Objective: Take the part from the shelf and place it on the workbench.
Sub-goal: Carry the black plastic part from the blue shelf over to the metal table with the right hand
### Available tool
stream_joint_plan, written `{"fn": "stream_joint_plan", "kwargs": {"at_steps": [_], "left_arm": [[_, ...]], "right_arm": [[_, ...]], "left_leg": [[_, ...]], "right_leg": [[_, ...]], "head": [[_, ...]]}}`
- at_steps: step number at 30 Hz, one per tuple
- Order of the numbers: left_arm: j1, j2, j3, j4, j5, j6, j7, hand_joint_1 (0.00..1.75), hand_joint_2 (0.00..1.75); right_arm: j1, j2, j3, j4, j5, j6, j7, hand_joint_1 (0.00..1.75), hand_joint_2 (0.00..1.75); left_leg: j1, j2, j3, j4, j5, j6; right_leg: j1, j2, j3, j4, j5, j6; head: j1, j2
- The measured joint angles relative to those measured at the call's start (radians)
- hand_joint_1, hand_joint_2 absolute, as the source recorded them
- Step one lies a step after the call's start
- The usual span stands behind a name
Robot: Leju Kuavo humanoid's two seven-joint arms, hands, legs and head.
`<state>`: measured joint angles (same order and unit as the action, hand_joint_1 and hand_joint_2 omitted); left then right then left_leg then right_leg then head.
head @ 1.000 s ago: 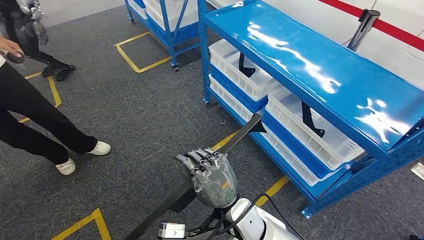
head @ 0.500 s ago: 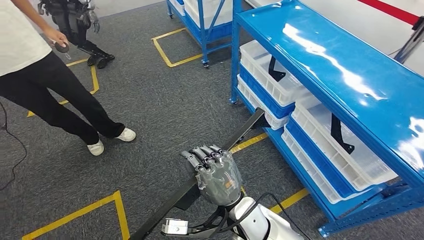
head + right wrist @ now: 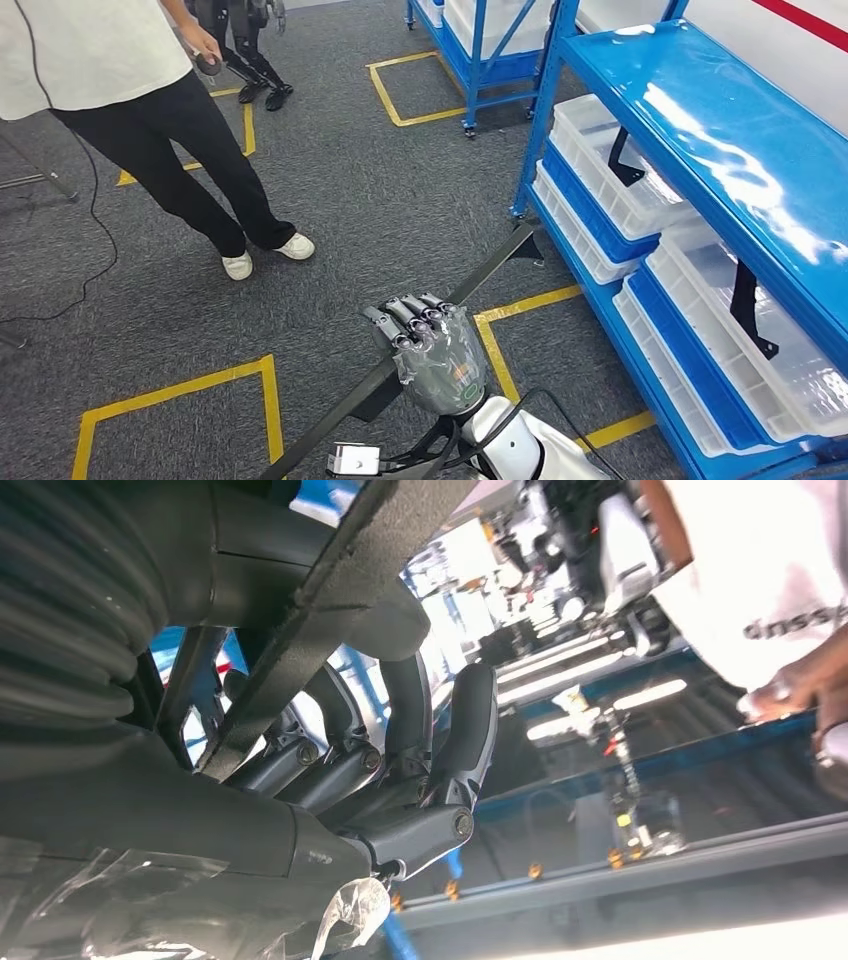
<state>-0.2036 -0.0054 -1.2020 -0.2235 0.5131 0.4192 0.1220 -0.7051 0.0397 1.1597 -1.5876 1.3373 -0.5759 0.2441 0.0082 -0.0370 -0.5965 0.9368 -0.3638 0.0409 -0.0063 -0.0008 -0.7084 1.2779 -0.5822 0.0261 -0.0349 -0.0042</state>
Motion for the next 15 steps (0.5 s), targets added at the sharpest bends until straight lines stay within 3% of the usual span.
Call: {"fn": "stream_joint_plan", "kwargs": {"at_steps": [1, 4, 6, 8, 10, 12, 14, 15], "left_arm": [[0.001, 0.000, 0.000, 0.000, 0.002, -0.002, 0.004, 0.00, 1.75], [-0.001, 0.002, 0.001, 0.000, 0.008, -0.008, 0.012, 0.00, 1.75], [-0.002, 0.002, 0.002, 0.000, 0.010, -0.010, 0.014, 0.00, 1.75], [0.001, 0.003, 0.004, 0.000, 0.010, -0.011, 0.015, 0.00, 1.75], [0.003, 0.005, 0.004, 0.000, 0.010, -0.012, 0.017, 0.00, 1.75], [0.000, 0.005, 0.005, 0.000, 0.010, -0.013, 0.017, 0.00, 1.75], [-0.003, 0.005, 0.006, 0.000, 0.010, -0.014, 0.018, 0.00, 1.75], [-0.004, 0.005, 0.006, 0.000, 0.010, -0.016, 0.020, 0.00, 1.75]], "right_arm": [[0.001, -0.002, 0.000, -0.001, 0.000, 0.000, 0.001, 1.75, 1.75], [0.000, -0.003, 0.000, -0.007, 0.001, 0.001, 0.002, 1.75, 1.75], [0.000, -0.003, 0.000, -0.010, 0.001, 0.003, 0.002, 1.75, 1.75], [-0.001, -0.002, 0.000, -0.011, 0.001, 0.004, 0.003, 1.75, 1.75], [-0.002, 0.000, 0.000, -0.012, 0.000, 0.005, 0.004, 1.75, 1.75], [-0.002, 0.000, 0.000, -0.013, 0.000, 0.006, 0.005, 1.75, 1.75], [0.000, 0.000, 0.000, -0.013, 0.001, 0.007, 0.005, 1.75, 1.75], [0.000, 0.000, 0.000, -0.013, 0.001, 0.007, 0.005, 1.75, 1.75]], "left_leg": [[0.000, -0.013, 0.001, 0.001, 0.000, 0.000], [-0.002, -0.050, 0.003, 0.007, -0.003, -0.004], [-0.003, -0.067, -0.003, 0.010, -0.003, -0.011], [0.000, -0.079, -0.009, 0.009, -0.001, -0.018], [0.000, -0.053, -0.027, 0.045, -0.025, -0.028], [-0.001, -0.002, -0.081, 0.165, -0.088, -0.038], [0.001, 0.020, -0.141, 0.302, -0.140, -0.044], [0.001, 0.024, -0.149, 0.326, -0.143, -0.044]], "right_leg": [[-0.001, 0.002, 0.009, -0.030, 0.028, -0.002], [-0.008, 0.042, 0.099, -0.241, 0.134, -0.007], [-0.010, 0.060, 0.124, -0.299, 0.150, -0.008], [-0.007, 0.044, 0.126, -0.302, 0.152, -0.012], [-0.008, 0.025, 0.127, -0.305, 0.155, -0.020], [-0.007, 0.005, 0.128, -0.306, 0.155, -0.027], [-0.003, -0.018, 0.128, -0.306, 0.154, -0.030], [-0.002, -0.030, 0.128, -0.306, 0.154, -0.030]], "head": [[0.000, 0.000], [0.000, 0.000], [0.000, 0.000], [0.000, 0.000], [-0.001, 0.000], [-0.002, 0.000], [-0.002, 0.000], [-0.002, 0.000]]}}
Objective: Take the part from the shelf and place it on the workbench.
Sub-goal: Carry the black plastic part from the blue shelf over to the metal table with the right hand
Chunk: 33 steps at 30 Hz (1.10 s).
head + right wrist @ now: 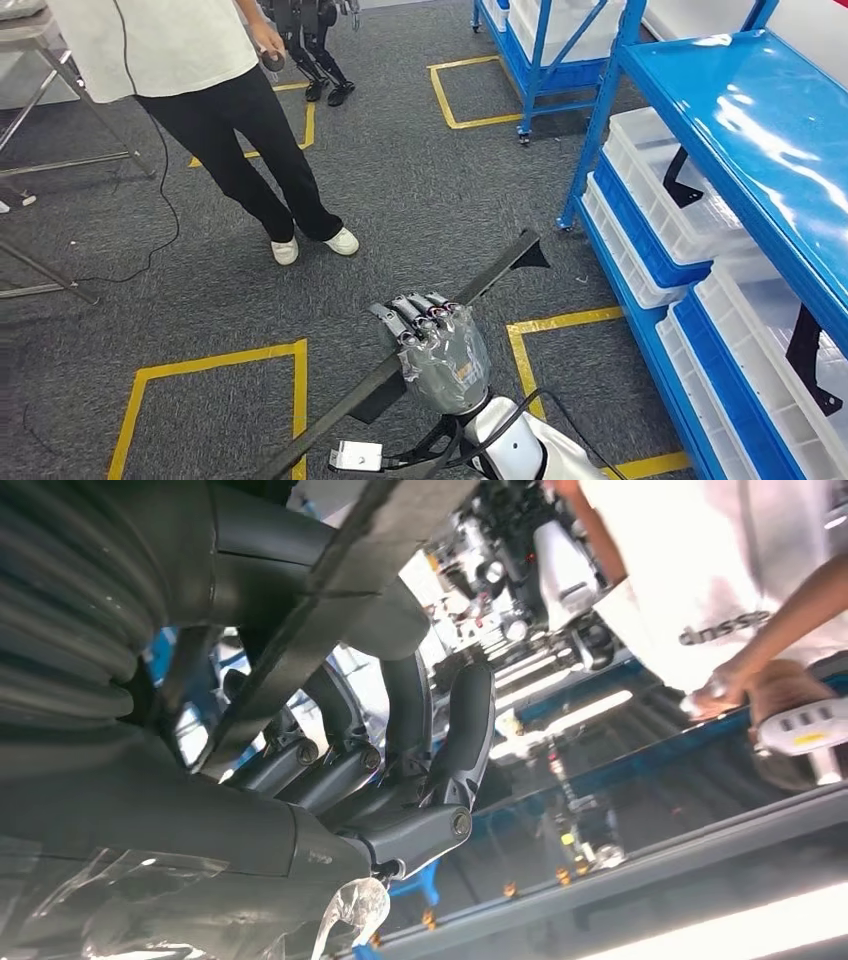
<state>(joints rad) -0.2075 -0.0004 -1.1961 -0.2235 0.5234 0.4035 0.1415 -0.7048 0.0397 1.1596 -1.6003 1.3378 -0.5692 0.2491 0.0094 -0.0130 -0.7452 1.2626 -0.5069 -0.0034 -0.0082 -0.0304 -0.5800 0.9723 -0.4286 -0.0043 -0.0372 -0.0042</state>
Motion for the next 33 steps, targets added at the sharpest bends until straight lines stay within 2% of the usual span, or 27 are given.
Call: {"fn": "stream_joint_plan", "kwargs": {"at_steps": [1, 2, 4, 5, 6, 8, 9, 11, 12, 13, 14, 15, 16, 17, 19, 20, 21, 22, 23, 24, 26, 28, 29, 30, 31, 32, 33], "left_arm": [[0.000, 0.000, 0.000, 0.000, 0.000, -0.001, 0.003, 0.00, 1.75], [0.001, 0.000, 0.000, 0.000, 0.001, -0.002, 0.006, 0.00, 1.75], [0.002, 0.000, 0.000, 0.000, 0.003, -0.003, 0.010, 0.00, 1.75], [0.001, 0.000, 0.000, 0.000, 0.004, -0.003, 0.010, 0.00, 1.75], [0.000, 0.000, 0.000, 0.000, 0.004, -0.004, 0.010, 0.00, 1.75], [0.002, 0.001, 0.001, 0.000, 0.005, -0.004, 0.009, 0.00, 1.75], [0.004, 0.001, 0.001, 0.000, 0.005, -0.004, 0.010, 0.00, 1.75], [0.006, 0.001, 0.001, 0.000, 0.006, -0.004, 0.012, 0.00, 1.75], [0.006, 0.000, 0.001, 0.000, 0.006, -0.004, 0.012, 0.00, 1.75], [0.005, 0.000, 0.001, 0.000, 0.007, -0.004, 0.012, 0.00, 1.75], [0.005, -0.001, 0.001, 0.000, 0.006, -0.004, 0.012, 0.00, 1.75], [0.006, -0.002, 0.001, 0.000, 0.007, -0.004, 0.012, 0.00, 1.75], [0.008, -0.003, 0.001, 0.000, 0.007, -0.004, 0.012, 0.00, 1.75], [0.009, -0.003, 0.001, 0.000, 0.007, -0.004, 0.012, 0.00, 1.75], [0.008, -0.003, 0.001, 0.000, 0.006, -0.003, 0.012, 0.00, 1.75], [0.007, -0.003, 0.002, 0.000, 0.006, -0.002, 0.012, 0.00, 1.75], [0.006, -0.003, 0.002, 0.000, 0.005, -0.001, 0.012, 0.00, 1.75], [0.006, -0.003, 0.002, 0.000, 0.004, -0.001, 0.012, 0.00, 1.75], [0.008, -0.003, 0.002, 0.000, 0.003, 0.000, 0.012, 0.00, 1.75], [0.011, -0.003, 0.002, 0.000, 0.003, 0.000, 0.012, 0.00, 1.75], [0.014, -0.004, 0.002, 0.000, 0.002, 0.001, 0.012, 0.00, 1.75], [0.009, -0.004, 0.002, 0.000, 0.000, 0.001, 0.012, 0.00, 1.75], [0.006, -0.005, 0.002, 0.000, 0.000, 0.001, 0.012, 0.00, 1.75], [0.004, -0.006, 0.003, 0.000, 0.000, 0.001, 0.012, 0.00, 1.75], [0.003, -0.006, 0.004, 0.000, 0.000, 0.001, 0.012, 0.00, 1.75], [0.004, -0.006, 0.005, 0.000, 0.000, 0.001, 0.013, 0.00, 1.75], [0.006, -0.006, 0.006, 0.000, 0.000, 0.001, 0.014, 0.00, 1.75]], "right_arm": [[0.000, 0.000, 0.000, 0.000, 0.000, 0.000, 0.000, 1.75, 1.75], [0.000, 0.001, 0.000, 0.000, 0.000, 0.000, 0.000, 1.75, 1.75], [-0.001, 0.002, 0.000, -0.001, -0.002, 0.000, 0.000, 1.75, 1.75], [-0.001, 0.002, 0.000, -0.002, -0.004, 0.000, 0.000, 1.75, 1.75], [-0.001, 0.002, 0.000, -0.003, -0.006, 0.000, 0.000, 1.75, 1.75], [-0.001, 0.002, 0.001, -0.004, -0.010, 0.000, -0.001, 1.75, 1.75], [-0.001, 0.003, 0.001, -0.004, -0.011, 0.000, -0.002, 1.75, 1.75], [-0.001, 0.003, 0.001, -0.005, -0.015, 0.000, -0.004, 1.75, 1.75], [0.000, 0.002, 0.001, -0.005, -0.017, -0.001, -0.005, 1.75, 1.75], [0.001, 0.002, 0.001, -0.005, -0.018, -0.001, -0.006, 1.75, 1.75], [0.003, 0.001, 0.001, -0.005, -0.018, -0.001, -0.006, 1.75, 1.75], [0.005, 0.000, 0.002, -0.005, -0.019, -0.001, -0.007, 1.75, 1.75], [0.006, 0.000, 0.002, -0.005, -0.019, 0.000, -0.007, 1.75, 1.75], [0.006, 0.000, 0.002, -0.005, -0.019, 0.000, -0.008, 1.75, 1.75], [0.006, 0.000, 0.002, -0.005, -0.019, -0.001, -0.009, 1.75, 1.75], [0.005, 0.000, 0.002, -0.005, -0.020, -0.001, -0.009, 1.75, 1.75], [0.005, 0.000, 0.002, -0.005, -0.020, -0.001, -0.009, 1.75, 1.75], [0.004, 0.001, 0.002, -0.005, -0.020, -0.001, -0.009, 1.75, 1.75], [0.003, 0.002, 0.002, -0.005, -0.020, -0.001, -0.009, 1.75, 1.75], [0.002, 0.002, 0.002, -0.005, -0.021, -0.001, -0.009, 1.75, 1.75], [-0.001, 0.004, 0.002, -0.005, -0.021, -0.001, -0.009, 1.75, 1.75], [-0.002, 0.005, 0.002, -0.005, -0.021, -0.001, -0.008, 1.75, 1.75], [-0.002, 0.005, 0.002, -0.005, -0.021, -0.001, -0.008, 1.75, 1.75], [-0.001, 0.005, 0.002, -0.005, -0.021, 0.000, -0.008, 1.75, 1.75], [-0.001, 0.005, 0.002, -0.005, -0.021, 0.000, -0.008, 1.75, 1.75], [-0.001, 0.006, 0.002, -0.005, -0.021, 0.000, -0.008, 1.75, 1.75], [-0.002, 0.006, 0.002, -0.005, -0.021, 0.000, -0.008, 1.75, 1.75]], "left_leg": [[0.000, 0.003, 0.013, -0.018, 0.014, 0.002], [-0.001, 0.008, 0.046, -0.076, 0.042, 0.006], [-0.012, 0.046, 0.132, -0.231, 0.094, 0.018], [-0.019, 0.063, 0.159, -0.283, 0.107, 0.025], [-0.026, 0.074, 0.172, -0.311, 0.111, 0.030], [-0.030, 0.060, 0.172, -0.320, 0.113, 0.037], [-0.028, 0.050, 0.175, -0.326, 0.118, 0.042], [-0.021, 0.030, 0.182, -0.337, 0.127, 0.053], [-0.019, 0.019, 0.183, -0.339, 0.129, 0.056], [-0.018, 0.008, 0.183, -0.339, 0.130, 0.059], [-0.018, -0.003, 0.183, -0.339, 0.130, 0.060], [-0.017, -0.015, 0.183, -0.338, 0.130, 0.060], [-0.015, -0.028, 0.183, -0.337, 0.130, 0.059], [-0.012, -0.040, 0.184, -0.335, 0.129, 0.058], [-0.008, -0.064, 0.178, -0.322, 0.122, 0.048], [-0.007, -0.074, 0.172, -0.313, 0.119, 0.041], [-0.006, -0.083, 0.164, -0.307, 0.118, 0.034], [-0.004, -0.092, 0.158, -0.304, 0.119, 0.029], [-0.001, -0.101, 0.154, -0.305, 0.121, 0.024], [0.000, -0.099, 0.151, -0.302, 0.119, 0.020], [0.000, -0.062, 0.124, -0.250, 0.089, 0.012], [-0.001, -0.015, 0.059, -0.114, 0.027, 0.004], [0.000, -0.007, 0.027, -0.044, 0.002, 0.003], [0.000, -0.003, 0.006, 0.000, -0.009, 0.002], [-0.001, -0.001, 0.007, 0.003, -0.002, 0.005], [-0.002, 0.002, 0.029, -0.037, 0.022, 0.009], [-0.007, 0.013, 0.068, -0.110, 0.055, 0.017]], "right_leg": [[0.001, -0.010, 0.000, 0.000, -0.001, 0.000], [0.002, -0.019, 0.001, 0.000, -0.001, 0.000], [0.005, -0.035, 0.002, 0.001, -0.003, 0.002], [0.007, -0.043, 0.002, 0.001, -0.003, 0.004], [0.009, -0.051, 0.001, 0.002, -0.004, 0.007], [0.010, -0.070, 0.002, 0.000, -0.005, 0.014], [0.008, -0.066, 0.003, 0.005, -0.011, 0.018], [0.005, -0.027, -0.018, 0.066, -0.053, 0.025], [0.003, 0.000, -0.044, 0.129, -0.087, 0.028], [0.003, 0.016, -0.077, 0.201, -0.119, 0.030], [0.002, 0.024, -0.106, 0.264, -0.141, 0.032], [0.001, 0.026, -0.123, 0.296, -0.145, 0.034], [-0.001, 0.027, -0.122, 0.289, -0.129, 0.037], [-0.005, 0.031, -0.102, 0.243, -0.097, 0.040], [-0.018, 0.068, -0.038, 0.101, -0.029, 0.049], [-0.023, 0.088, -0.017, 0.053, -0.013, 0.050], [-0.025, 0.102, -0.007, 0.027, -0.008, 0.050], [-0.023, 0.104, -0.007, 0.023, -0.012, 0.045], [-0.021, 0.095, -0.008, 0.024, -0.011, 0.039], [-0.019, 0.085, -0.007, 0.022, -0.010, 0.033], [-0.019, 0.063, -0.006, 0.019, -0.009, 0.020], [-0.014, 0.037, -0.005, 0.019, -0.010, 0.012], [-0.011, 0.023, -0.005, 0.019, -0.012, 0.010], [-0.009, 0.010, -0.005, 0.019, -0.013, 0.008], [-0.006, -0.002, -0.004, 0.019, -0.014, 0.006], [-0.005, -0.012, -0.003, 0.019, -0.015, 0.006], [-0.003, -0.020, -0.001, 0.019, -0.016, 0.005]], "head": [[0.000, 0.000], [0.000, 0.000], [0.000, 0.000], [0.000, 0.000], [0.000, 0.000], [0.000, 0.000], [0.000, 0.000], [0.000, 0.000], [0.000, 0.000], [0.000, 0.000], [0.000, 0.000], [0.000, 0.000], [0.000, 0.000], [0.000, 0.000], [0.000, 0.000], [0.000, 0.000], [0.000, 0.000], [0.000, 0.000], [-0.001, 0.000], [-0.001, 0.000], [-0.003, 0.000], [-0.005, 0.000], [-0.005, 0.000], [-0.005, 0.000], [-0.005, 0.000], [-0.005, 0.000], [-0.005, 0.000]]}}
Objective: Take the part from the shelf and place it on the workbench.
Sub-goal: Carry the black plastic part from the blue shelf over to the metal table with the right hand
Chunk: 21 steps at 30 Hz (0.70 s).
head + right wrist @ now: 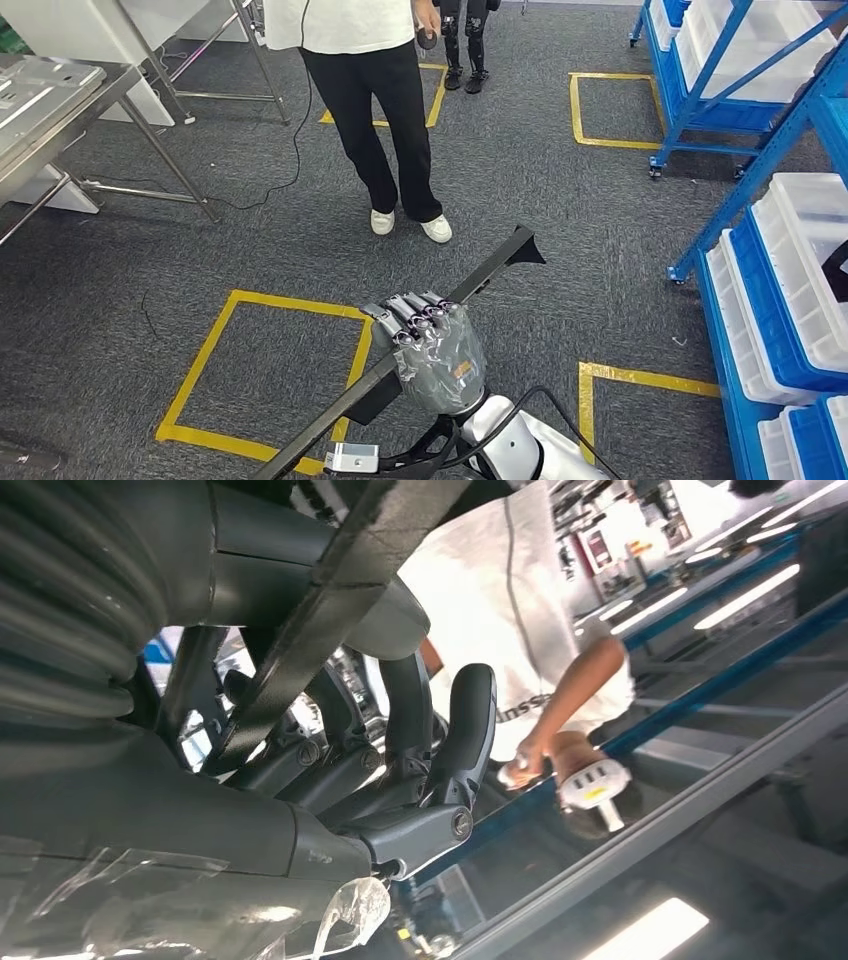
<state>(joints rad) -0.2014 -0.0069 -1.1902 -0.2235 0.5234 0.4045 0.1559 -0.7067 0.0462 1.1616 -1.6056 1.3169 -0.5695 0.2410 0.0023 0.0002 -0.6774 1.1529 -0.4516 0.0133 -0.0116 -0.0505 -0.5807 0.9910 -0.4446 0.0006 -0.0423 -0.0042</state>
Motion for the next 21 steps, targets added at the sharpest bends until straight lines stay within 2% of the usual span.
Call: {"fn": "stream_joint_plan", "kwargs": {"at_steps": [2, 3, 4, 6, 8, 10, 11, 12, 13, 14, 15, 16, 17, 18, 19, 21], "left_arm": [[0.000, 0.000, 0.001, 0.000, 0.000, 0.001, 0.001, 0.00, 1.75], [-0.001, 0.001, 0.002, 0.000, 0.000, 0.001, 0.001, 0.00, 1.75], [-0.002, 0.001, 0.002, 0.000, -0.001, 0.002, 0.001, 0.00, 1.75], [0.001, 0.002, 0.003, 0.000, -0.001, 0.002, 0.001, 0.00, 1.75], [0.003, 0.003, 0.003, 0.000, -0.001, 0.003, 0.001, 0.00, 1.75], [0.000, 0.001, 0.003, 0.000, -0.002, 0.002, 0.000, 0.00, 1.75], [-0.001, 0.000, 0.003, 0.000, -0.002, 0.002, 0.000, 0.00, 1.75], [-0.001, -0.002, 0.003, 0.000, -0.002, 0.001, 0.001, 0.00, 1.75], [0.000, -0.003, 0.003, 0.000, -0.002, 0.000, 0.001, 0.00, 1.75], [0.001, -0.004, 0.003, 0.000, -0.003, 0.000, 0.003, 0.00, 1.75], [0.001, -0.004, 0.003, 0.000, -0.003, 0.000, 0.004, 0.00, 1.75], [0.001, -0.003, 0.003, 0.000, -0.004, 0.000, 0.006, 0.00, 1.75], [0.000, -0.002, 0.003, 0.000, -0.004, 0.000, 0.007, 0.00, 1.75], [-0.001, -0.002, 0.003, 0.000, -0.004, 0.000, 0.008, 0.00, 1.75], [-0.001, -0.001, 0.003, 0.000, -0.005, 0.000, 0.008, 0.00, 1.75], [0.004, -0.001, 0.003, 0.000, -0.006, 0.001, 0.008, 0.00, 1.75]], "right_arm": [[-0.001, 0.002, -0.001, 0.000, 0.000, 0.000, 0.001, 1.75, 1.75], [-0.001, 0.002, -0.001, 0.000, 0.000, 0.000, 0.001, 1.75, 1.75], [-0.001, 0.002, -0.001, 0.000, -0.001, 0.000, 0.001, 1.75, 1.75], [-0.001, 0.003, -0.001, 0.000, -0.001, 0.000, 0.001, 1.75, 1.75], [-0.003, 0.003, -0.001, 0.000, -0.001, 0.000, 0.001, 1.75, 1.75], [-0.002, 0.001, -0.001, -0.001, -0.002, 0.000, 0.001, 1.75, 1.75], [-0.001, -0.001, -0.001, -0.002, -0.002, 0.001, 0.001, 1.75, 1.75], [0.002, -0.003, -0.001, -0.002, -0.002, 0.001, 0.001, 1.75, 1.75], [0.004, -0.004, -0.001, -0.002, -0.003, 0.001, 0.001, 1.75, 1.75], [0.006, -0.005, -0.001, -0.002, -0.004, 0.002, 0.001, 1.75, 1.75], [0.006, -0.006, -0.001, -0.002, -0.005, 0.003, 0.002, 1.75, 1.75], [0.006, -0.007, -0.001, -0.002, -0.005, 0.004, 0.002, 1.75, 1.75], [0.006, -0.007, -0.001, -0.002, -0.006, 0.004, 0.003, 1.75, 1.75], [0.007, -0.007, -0.001, -0.002, -0.007, 0.005, 0.004, 1.75, 1.75], [0.007, -0.007, -0.001, -0.002, -0.007, 0.005, 0.004, 1.75, 1.75], [0.007, -0.006, -0.001, -0.002, -0.008, 0.005, 0.005, 1.75, 1.75]], "left_leg": [[-0.018, 0.040, 0.074, -0.144, 0.046, 0.017], [-0.027, 0.055, 0.092, -0.184, 0.054, 0.024], [-0.033, 0.060, 0.096, -0.198, 0.052, 0.027], [-0.032, 0.042, 0.102, -0.211, 0.059, 0.034], [-0.023, 0.023, 0.117, -0.231, 0.070, 0.041], [-0.017, 0.003, 0.126, -0.240, 0.075, 0.045], [-0.015, -0.007, 0.126, -0.240, 0.075, 0.046], [-0.013, -0.019, 0.126, -0.239, 0.075, 0.046], [-0.010, -0.031, 0.126, -0.238, 0.075, 0.045], [-0.005, -0.044, 0.126, -0.235, 0.073, 0.042], [0.000, -0.056, 0.125, -0.228, 0.070, 0.037], [0.005, -0.068, 0.121, -0.220, 0.064, 0.029], [0.007, -0.079, 0.113, -0.205, 0.058, 0.019], [0.008, -0.087, 0.104, -0.192, 0.054, 0.012], [0.008, -0.094, 0.095, -0.185, 0.052, 0.006], [0.012, -0.102, 0.087, -0.182, 0.053, 0.001]], "right_leg": [[0.002, -0.016, 0.002, -0.001, -0.001, 0.001], [0.002, -0.024, 0.001, -0.002, -0.002, 0.003], [0.002, -0.033, 0.001, -0.002, -0.002, 0.005], [0.002, -0.043, 0.004, -0.003, -0.006, 0.012], [0.001, -0.012, -0.005, 0.033, -0.031, 0.020], [0.000, 0.033, -0.056, 0.148, -0.090, 0.026], [-0.001, 0.042, -0.091, 0.218, -0.118, 0.029], [-0.002, 0.046, -0.117, 0.268, -0.132, 0.032], [-0.005, 0.047, -0.127, 0.281, -0.126, 0.036], [-0.009, 0.048, -0.117, 0.254, -0.100, 0.042], [-0.016, 0.055, -0.089, 0.192, -0.062, 0.049], [-0.025, 0.075, -0.056, 0.123, -0.032, 0.060], [-0.033, 0.095, -0.032, 0.069, -0.012, 0.063], [-0.038, 0.110, -0.019, 0.037, -0.003, 0.062], [-0.038, 0.117, -0.017, 0.028, -0.006, 0.057], [-0.031, 0.099, -0.020, 0.029, -0.004, 0.039]], "head": [[0.000, 0.000], [0.000, 0.000], [0.000, 0.000], [0.000, 0.000], [0.000, 0.000], [0.000, 0.000], [0.001, 0.000], [0.000, 0.000], [0.000, 0.000], [0.000, 0.000], [0.001, 0.000], [0.001, 0.000], [0.001, 0.000], [0.000, 0.000], [0.000, 0.000], [0.000, 0.000]]}}
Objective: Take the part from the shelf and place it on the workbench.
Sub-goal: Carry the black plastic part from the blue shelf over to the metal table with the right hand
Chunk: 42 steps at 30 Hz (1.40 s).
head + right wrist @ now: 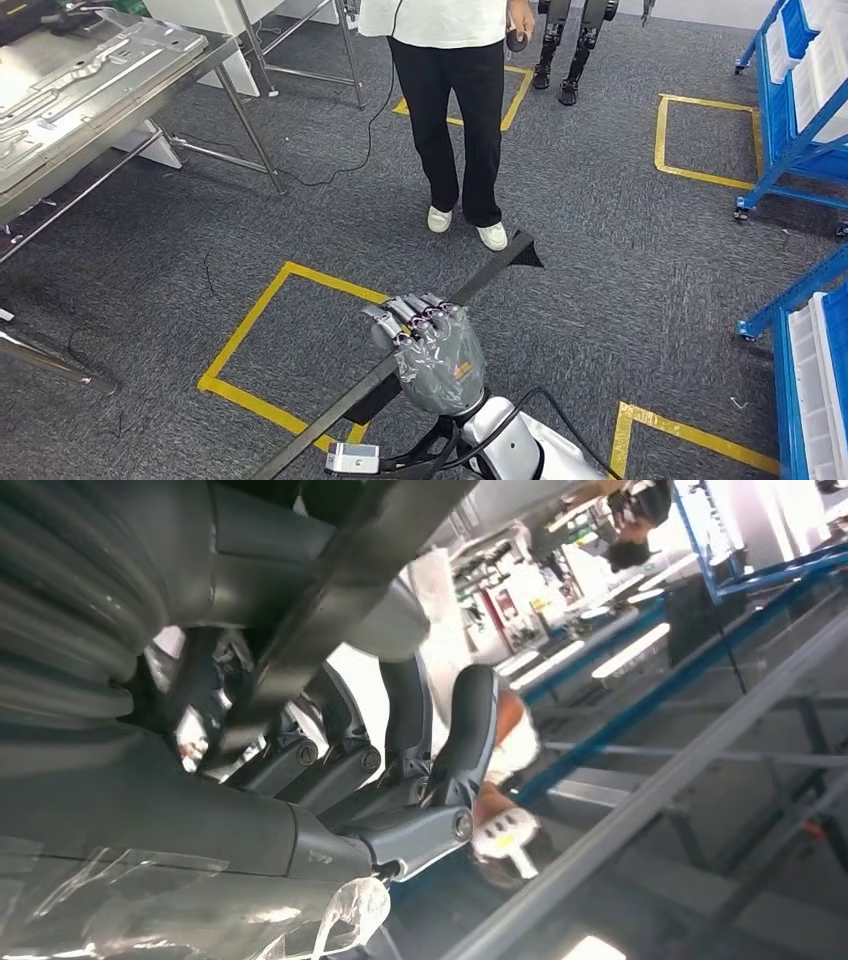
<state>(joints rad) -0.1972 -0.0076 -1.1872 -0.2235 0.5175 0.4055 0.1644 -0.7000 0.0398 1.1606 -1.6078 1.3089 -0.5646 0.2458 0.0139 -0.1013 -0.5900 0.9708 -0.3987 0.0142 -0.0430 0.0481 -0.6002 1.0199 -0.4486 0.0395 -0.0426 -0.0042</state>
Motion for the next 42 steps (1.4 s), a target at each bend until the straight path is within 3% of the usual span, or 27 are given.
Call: {"fn": "stream_joint_plan", "kwargs": {"at_steps": [2, 4, 6, 7, 8, 9, 11, 13, 15, 16, 18, 20, 22, 23, 24, 25, 27, 28, 30, 31, 33, 35, 36, 37, 38, 39, 42], "left_arm": [[0.005, 0.000, 0.000, 0.000, 0.002, -0.001, 0.000, 0.00, 1.75], [0.002, -0.001, 0.001, 0.000, 0.005, -0.004, 0.000, 0.00, 1.75], [-0.004, -0.001, 0.004, 0.000, 0.006, -0.005, 0.000, 0.00, 1.75], [-0.006, -0.001, 0.005, 0.000, 0.006, -0.006, 0.000, 0.00, 1.75], [-0.006, -0.001, 0.006, 0.000, 0.006, -0.007, 0.000, 0.00, 1.75], [-0.004, -0.001, 0.007, 0.000, 0.006, -0.008, 0.001, 0.00, 1.75], [-0.002, 0.000, 0.008, 0.000, 0.005, -0.009, 0.002, 0.00, 1.75], [-0.004, 0.002, 0.008, 0.000, 0.005, -0.008, 0.002, 0.00, 1.75], [-0.004, 0.005, 0.009, 0.000, 0.005, -0.007, 0.002, 0.00, 1.75], [-0.001, 0.006, 0.009, 0.000, 0.005, -0.007, 0.001, 0.00, 1.75], [0.001, 0.007, 0.009, 0.000, 0.005, -0.007, 0.001, 0.00, 1.75], [-0.003, 0.004, 0.009, 0.000, 0.004, -0.008, 0.000, 0.00, 1.75], [-0.004, 0.001, 0.009, 0.000, 0.005, -0.009, 0.000, 0.00, 1.75], [-0.004, -0.001, 0.009, 0.000, 0.005, -0.010, 0.000, 0.00, 1.75], [-0.003, -0.001, 0.009, 0.000, 0.005, -0.011, 0.000, 0.00, 1.75], [-0.002, -0.001, 0.009, 0.000, 0.005, -0.011, 0.000, 0.00, 1.75], [-0.004, 0.000, 0.009, 0.000, 0.005, -0.010, 0.000, 0.00, 1.75], [-0.004, 0.000, 0.009, 0.000, 0.004, -0.010, 0.000, 0.00, 1.75], [-0.001, 0.001, 0.009, 0.000, 0.003, -0.010, 0.000, 0.00, 1.75], [0.002, 0.001, 0.009, 0.000, 0.003, -0.010, 0.000, 0.00, 1.75], [0.005, 0.000, 0.009, 0.000, 0.003, -0.010, 0.000, 0.00, 1.75], [0.003, -0.001, 0.009, 0.000, 0.003, -0.010, 0.000, 0.00, 1.75], [0.000, -0.002, 0.010, -0.001, 0.002, -0.010, 0.000, 0.00, 1.75], [-0.002, -0.002, 0.010, -0.001, 0.002, -0.010, -0.001, 0.00, 1.75], [-0.004, -0.002, 0.010, -0.001, 0.001, -0.010, -0.001, 0.00, 1.75], [-0.005, -0.003, 0.010, -0.001, 0.001, -0.011, 0.000, 0.00, 1.75], [-0.004, 0.000, 0.010, -0.001, 0.001, -0.011, 0.001, 0.00, 1.75]], "right_arm": [[-0.002, 0.001, 0.000, 0.000, -0.001, 0.000, 0.000, 1.75, 1.75], [-0.002, 0.002, 0.000, 0.000, -0.002, 0.000, 0.000, 1.75, 1.75], [-0.002, 0.003, 0.000, 0.000, -0.004, 0.000, -0.001, 1.75, 1.75], [-0.002, 0.003, 0.000, 0.000, -0.005, 0.000, -0.001, 1.75, 1.75], [-0.002, 0.003, 0.000, 0.000, -0.005, 0.000, -0.002, 1.75, 1.75], [-0.002, 0.003, 0.000, 0.000, -0.006, 0.000, -0.003, 1.75, 1.75], [-0.003, 0.004, 0.000, 0.000, -0.007, 0.000, -0.004, 1.75, 1.75], [-0.004, 0.005, 0.000, 0.000, -0.007, 0.000, -0.004, 1.75, 1.75], [-0.005, 0.008, 0.000, 0.000, -0.008, 0.000, -0.004, 1.75, 1.75], [-0.005, 0.008, 0.000, 0.000, -0.009, 0.000, -0.004, 1.75, 1.75], [-0.006, 0.009, -0.001, -0.001, -0.008, -0.001, -0.004, 1.75, 1.75], [-0.003, 0.007, 0.000, -0.002, -0.007, -0.001, -0.005, 1.75, 1.75], [0.002, 0.004, 0.000, -0.001, -0.007, -0.001, -0.005, 1.75, 1.75], [0.004, 0.003, 0.000, -0.001, -0.007, -0.001, -0.005, 1.75, 1.75], [0.004, 0.003, 0.000, -0.001, -0.007, -0.001, -0.005, 1.75, 1.75], [0.004, 0.003, 0.000, -0.001, -0.006, -0.001, -0.005, 1.75, 1.75], [0.003, 0.002, 0.000, -0.001, -0.006, -0.001, -0.005, 1.75, 1.75], [0.003, 0.002, 0.000, -0.001, -0.006, -0.001, -0.005, 1.75, 1.75], [0.003, 0.003, 0.000, 0.000, -0.006, -0.001, -0.005, 1.75, 1.75], [0.002, 0.003, 0.001, 0.000, -0.006, -0.001, -0.005, 1.75, 1.75], [0.001, 0.003, 0.001, 0.000, -0.005, -0.001, -0.004, 1.75, 1.75], [0.001, 0.003, 0.001, 0.000, -0.006, 0.000, -0.004, 1.75, 1.75], [0.001, 0.003, 0.001, 0.000, -0.008, 0.001, -0.004, 1.75, 1.75], [0.001, 0.003, 0.001, 0.000, -0.011, 0.002, -0.004, 1.75, 1.75], [0.001, 0.003, 0.001, 0.000, -0.014, 0.004, -0.005, 1.75, 1.75], [0.001, 0.003, 0.001, 0.000, -0.015, 0.005, -0.005, 1.75, 1.75], [-0.001, 0.004, 0.000, -0.001, -0.015, 0.007, -0.007, 1.75, 1.75]], "left_leg": [[0.002, 0.031, -0.018, 0.035, -0.020, -0.005], [0.000, 0.075, -0.074, 0.152, -0.076, -0.008], [-0.001, 0.088, -0.138, 0.285, -0.126, -0.005], [-0.003, 0.089, -0.150, 0.312, -0.129, -0.001], [-0.007, 0.091, -0.139, 0.294, -0.113, 0.007], [-0.014, 0.095, -0.111, 0.241, -0.083, 0.016], [-0.036, 0.130, -0.033, 0.091, -0.024, 0.038], [-0.055, 0.158, 0.004, 0.007, -0.008, 0.052], [-0.060, 0.146, 0.010, -0.012, -0.007, 0.058], [-0.057, 0.137, 0.019, -0.025, 0.000, 0.058], [-0.048, 0.118, 0.041, -0.053, 0.016, 0.062], [-0.041, 0.098, 0.048, -0.062, 0.022, 0.063], [-0.038, 0.075, 0.048, -0.060, 0.021, 0.062], [-0.035, 0.062, 0.048, -0.058, 0.020, 0.060], [-0.031, 0.050, 0.048, -0.053, 0.017, 0.055], [-0.026, 0.037, 0.046, -0.044, 0.012, 0.048], [-0.021, 0.017, 0.035, -0.019, -0.001, 0.031], [-0.020, 0.010, 0.029, -0.011, -0.004, 0.026], [-0.018, -0.001, 0.019, -0.006, -0.005, 0.021], [-0.017, 0.001, 0.017, -0.003, -0.008, 0.019], [-0.015, 0.034, -0.009, 0.049, -0.037, 0.011], [-0.012, 0.075, -0.073, 0.181, -0.097, 0.001], [-0.010, 0.085, -0.108, 0.252, -0.123, -0.001], [-0.010, 0.089, -0.131, 0.298, -0.134, 0.000], [-0.012, 0.090, -0.134, 0.304, -0.127, 0.004], [-0.016, 0.091, -0.115, 0.266, -0.100, 0.013], [-0.045, 0.107, -0.011, 0.058, -0.006, 0.056]], "right_leg": [[0.004, -0.018, 0.001, -0.001, 0.001, -0.012], [0.010, -0.039, 0.002, -0.002, 0.000, -0.020], [0.018, -0.065, 0.002, -0.002, -0.002, -0.025], [0.022, -0.077, 0.003, -0.002, -0.004, -0.027], [0.025, -0.088, 0.005, -0.002, -0.005, -0.029], [0.028, -0.097, 0.008, -0.002, -0.007, -0.031], [0.030, -0.113, 0.016, -0.005, -0.011, -0.033], [0.029, -0.131, 0.019, -0.009, -0.011, -0.031], [0.028, -0.151, 0.023, -0.016, -0.010, -0.024], [0.028, -0.148, 0.027, -0.016, -0.012, -0.020], [0.030, -0.107, 0.013, 0.031, -0.043, -0.014], [0.029, -0.062, -0.043, 0.152, -0.101, -0.010], [0.028, -0.053, -0.093, 0.243, -0.126, -0.004], [0.026, -0.053, -0.095, 0.239, -0.112, 0.000], [0.023, -0.050, -0.075, 0.193, -0.078, 0.005], [0.017, -0.038, -0.043, 0.120, -0.041, 0.012], [0.010, -0.009, 0.010, 0.012, 0.000, 0.017], [0.009, -0.001, 0.018, -0.008, 0.002, 0.013], [0.013, -0.013, 0.015, -0.007, 0.000, -0.004], [0.014, -0.020, 0.015, -0.007, 0.000, -0.010], [0.014, -0.033, 0.016, -0.008, 0.001, -0.022], [0.015, -0.046, 0.015, -0.009, 0.000, -0.029], [0.017, -0.054, 0.015, -0.009, -0.001, -0.031], [0.020, -0.061, 0.015, -0.009, -0.002, -0.032], [0.022, -0.066, 0.016, -0.009, -0.003, -0.032], [0.025, -0.070, 0.019, -0.009, -0.005, -0.033], [0.028, -0.078, 0.031, -0.012, -0.009, -0.032]], "head": [[-0.001, 0.000], [-0.002, 0.000], [-0.002, 0.000], [-0.002, 0.000], [-0.002, 0.000], [-0.002, 0.000], [-0.002, 0.000], [-0.002, 0.000], [-0.002, 0.000], [-0.002, 0.000], [-0.002, 0.000], [-0.002, 0.000], [-0.001, 0.000], [-0.001, 0.000], [-0.001, 0.000], [-0.001, 0.000], [-0.001, 0.000], [-0.001, 0.000], [-0.002, 0.000], [-0.002, 0.000], [-0.003, 0.000], [-0.004, 0.000], [-0.004, 0.000], [-0.004, 0.000], [-0.004, 0.000], [-0.004, 0.000], [-0.004, 0.000]]}}
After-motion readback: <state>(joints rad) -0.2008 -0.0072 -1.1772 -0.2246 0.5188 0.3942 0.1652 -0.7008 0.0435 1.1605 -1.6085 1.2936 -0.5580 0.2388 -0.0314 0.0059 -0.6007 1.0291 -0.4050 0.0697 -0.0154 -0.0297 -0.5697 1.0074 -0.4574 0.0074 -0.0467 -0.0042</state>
